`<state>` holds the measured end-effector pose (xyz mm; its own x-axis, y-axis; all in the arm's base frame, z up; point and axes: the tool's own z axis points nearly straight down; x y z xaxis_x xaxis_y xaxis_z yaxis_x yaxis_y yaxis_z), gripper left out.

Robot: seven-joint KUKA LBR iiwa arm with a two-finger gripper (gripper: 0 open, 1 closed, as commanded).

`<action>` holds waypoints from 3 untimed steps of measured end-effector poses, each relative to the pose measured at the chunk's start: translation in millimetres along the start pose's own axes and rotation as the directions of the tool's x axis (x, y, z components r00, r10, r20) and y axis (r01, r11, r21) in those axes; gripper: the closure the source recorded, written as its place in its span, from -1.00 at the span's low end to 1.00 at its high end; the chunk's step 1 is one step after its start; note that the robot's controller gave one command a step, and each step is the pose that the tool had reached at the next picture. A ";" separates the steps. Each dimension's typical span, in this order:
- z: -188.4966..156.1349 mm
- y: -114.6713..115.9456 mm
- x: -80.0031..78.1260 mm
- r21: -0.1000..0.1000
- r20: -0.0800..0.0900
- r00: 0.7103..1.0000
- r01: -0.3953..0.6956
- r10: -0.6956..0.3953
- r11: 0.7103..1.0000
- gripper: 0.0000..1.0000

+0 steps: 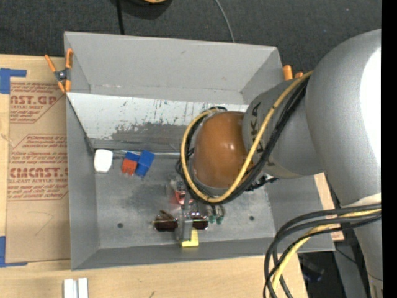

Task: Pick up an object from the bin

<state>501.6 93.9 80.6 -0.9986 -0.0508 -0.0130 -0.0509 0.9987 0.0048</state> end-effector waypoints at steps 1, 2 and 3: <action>10.6 -16.7 16.5 0.002 -0.015 0.998 0.067 -0.067 0.998 1.00; 10.6 -16.7 16.5 0.002 -0.015 0.998 0.067 -0.067 0.998 1.00; 10.8 -13.3 12.0 0.000 -0.017 0.972 0.232 -0.232 0.973 1.00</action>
Offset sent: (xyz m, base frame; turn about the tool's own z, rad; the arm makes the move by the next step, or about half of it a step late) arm 0.0000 0.0000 0.0000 0.0000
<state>490.4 80.0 69.6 -0.9595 -0.2815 0.0032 -0.2815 0.9595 0.0018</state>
